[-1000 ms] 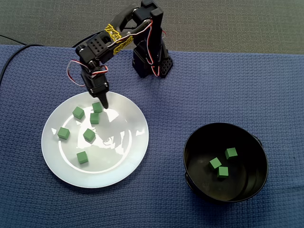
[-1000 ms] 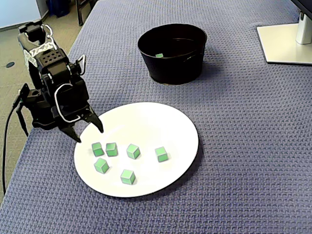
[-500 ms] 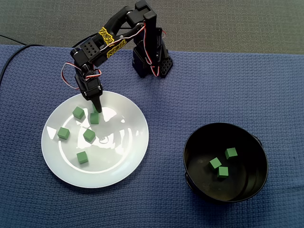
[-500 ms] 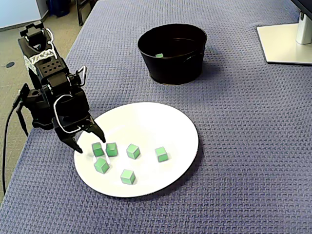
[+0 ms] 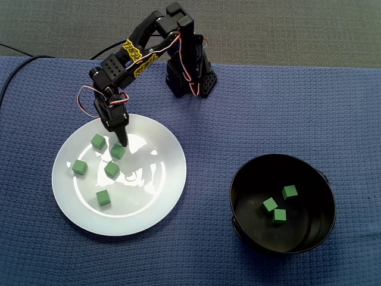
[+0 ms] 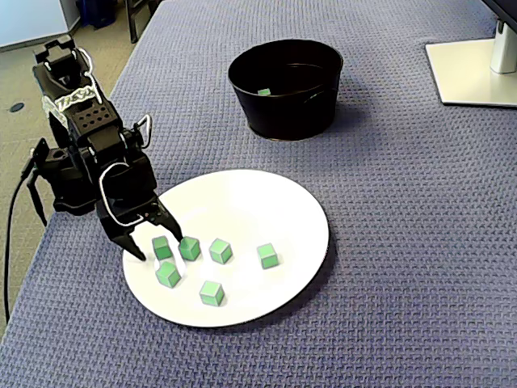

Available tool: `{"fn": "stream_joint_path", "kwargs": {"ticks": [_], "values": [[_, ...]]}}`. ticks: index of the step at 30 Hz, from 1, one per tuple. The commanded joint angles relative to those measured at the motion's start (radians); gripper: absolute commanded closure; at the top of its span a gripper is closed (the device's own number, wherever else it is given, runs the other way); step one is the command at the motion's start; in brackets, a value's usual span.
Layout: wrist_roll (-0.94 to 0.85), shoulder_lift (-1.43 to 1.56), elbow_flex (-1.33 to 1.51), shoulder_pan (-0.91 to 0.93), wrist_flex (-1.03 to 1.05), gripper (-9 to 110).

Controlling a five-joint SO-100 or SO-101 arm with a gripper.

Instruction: Pick up the items on the white plate and put them in the black container.

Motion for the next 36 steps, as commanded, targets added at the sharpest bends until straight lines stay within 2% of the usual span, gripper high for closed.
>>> {"fn": "stream_joint_path", "kwargs": {"ticks": [1, 9, 14, 17, 24, 32, 36], "values": [[0.015, 0.014, 0.014, -0.017, -0.017, 80], [0.018, 0.02, 0.066, -0.026, -0.074, 83], [0.012, 0.02, 0.075, -0.029, -0.078, 98], [0.011, 0.021, 0.081, -0.029, -0.08, 101], [0.041, 0.046, 0.077, -0.032, -0.087, 101], [0.166, 0.222, -0.133, -0.037, 0.043, 101], [0.272, 0.308, -0.242, -0.126, 0.104, 101]]}}
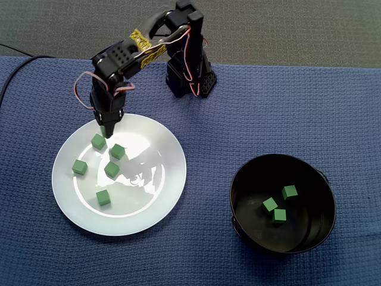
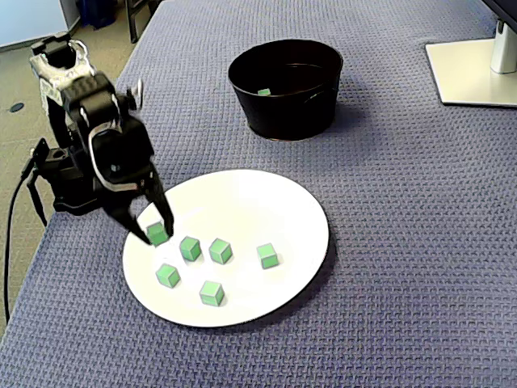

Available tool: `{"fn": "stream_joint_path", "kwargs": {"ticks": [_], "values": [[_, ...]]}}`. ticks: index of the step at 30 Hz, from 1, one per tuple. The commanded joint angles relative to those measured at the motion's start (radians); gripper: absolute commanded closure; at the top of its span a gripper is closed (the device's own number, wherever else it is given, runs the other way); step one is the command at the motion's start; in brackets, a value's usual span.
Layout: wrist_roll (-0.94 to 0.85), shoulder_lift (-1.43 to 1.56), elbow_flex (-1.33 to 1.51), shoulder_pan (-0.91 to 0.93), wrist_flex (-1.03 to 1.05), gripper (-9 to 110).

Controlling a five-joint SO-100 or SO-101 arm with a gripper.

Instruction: Pick up the items on the white plate and put them in the black container.

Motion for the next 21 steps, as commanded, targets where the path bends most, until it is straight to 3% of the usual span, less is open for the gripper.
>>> {"fn": "stream_joint_path", "kwargs": {"ticks": [1, 10, 15, 21], "values": [[0.107, 0.132, -0.161, -0.1, 0.063, 101], [0.382, 0.238, -0.69, -0.557, 0.302, 102], [0.477, 0.278, -0.796, -0.914, 0.186, 102], [0.551, 0.216, -0.678, -1.21, 0.008, 102]]}}
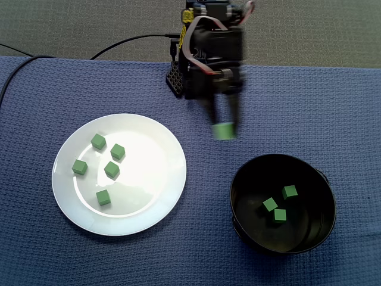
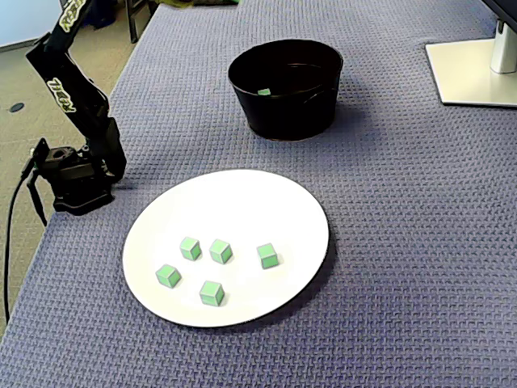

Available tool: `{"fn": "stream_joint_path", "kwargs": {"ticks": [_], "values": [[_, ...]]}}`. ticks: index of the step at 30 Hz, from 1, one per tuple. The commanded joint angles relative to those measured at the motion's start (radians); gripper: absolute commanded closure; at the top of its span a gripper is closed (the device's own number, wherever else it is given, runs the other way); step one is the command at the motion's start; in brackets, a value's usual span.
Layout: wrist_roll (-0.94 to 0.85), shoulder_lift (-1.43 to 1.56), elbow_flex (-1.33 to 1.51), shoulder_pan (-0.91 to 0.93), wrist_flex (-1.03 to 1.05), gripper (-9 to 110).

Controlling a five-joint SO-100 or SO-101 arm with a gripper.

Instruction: Pick up the items on the white plate and put them in the black container.

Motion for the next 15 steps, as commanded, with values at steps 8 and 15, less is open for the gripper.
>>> {"fn": "stream_joint_path", "kwargs": {"ticks": [8, 15], "values": [[0.133, -0.319, 0.249, -0.279, -0.347, 102], [0.195, -0.506, 0.322, -0.33, -0.466, 102]]}}
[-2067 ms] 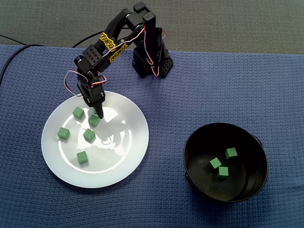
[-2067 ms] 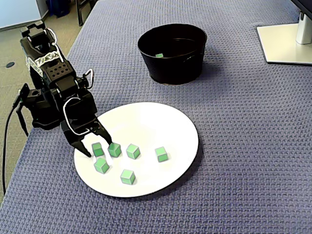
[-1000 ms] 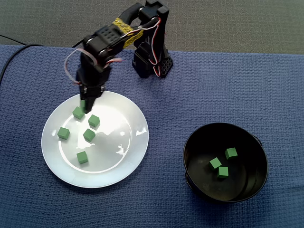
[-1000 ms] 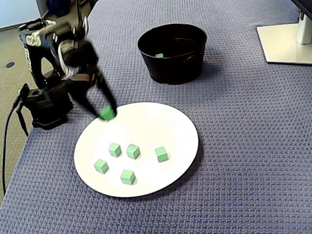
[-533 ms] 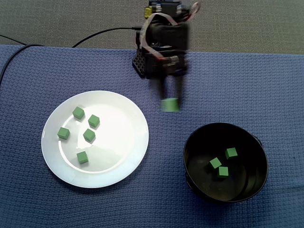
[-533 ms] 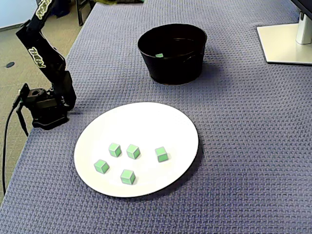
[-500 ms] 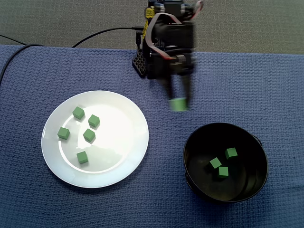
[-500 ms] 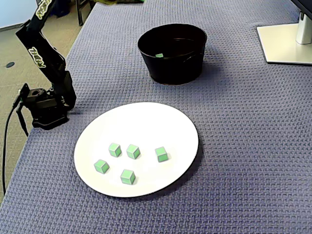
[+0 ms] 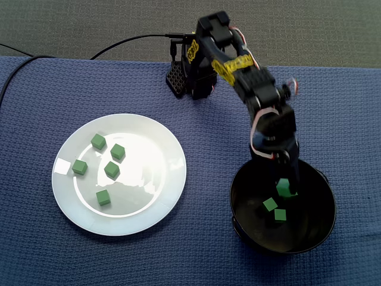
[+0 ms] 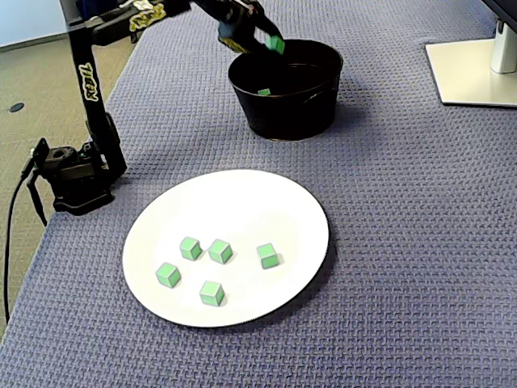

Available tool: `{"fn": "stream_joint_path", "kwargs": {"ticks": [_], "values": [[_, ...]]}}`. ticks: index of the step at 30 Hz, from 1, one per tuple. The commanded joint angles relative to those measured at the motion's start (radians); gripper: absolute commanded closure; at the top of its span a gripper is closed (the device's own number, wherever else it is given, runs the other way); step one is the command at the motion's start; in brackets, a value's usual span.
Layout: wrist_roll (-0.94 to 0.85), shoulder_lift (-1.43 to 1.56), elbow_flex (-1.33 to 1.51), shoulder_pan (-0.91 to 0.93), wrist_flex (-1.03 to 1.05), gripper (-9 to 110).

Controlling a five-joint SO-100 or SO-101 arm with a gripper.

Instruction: Pick up the items on the white plate and put them in the black container.

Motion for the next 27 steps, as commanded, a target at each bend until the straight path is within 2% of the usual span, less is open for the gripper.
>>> {"fn": "stream_joint_path", "kwargs": {"ticks": [1, 13, 18, 23, 27], "values": [[0.023, -0.044, 0.023, -0.026, -0.084, 102], [-0.021, -0.233, 0.037, -0.032, -0.114, 102], [-0.018, -0.238, 0.009, -0.029, -0.087, 83], [0.005, -0.126, -0.12, -0.005, 0.089, 74], [0.006, 0.021, -0.296, 0.066, 0.296, 73]]}}
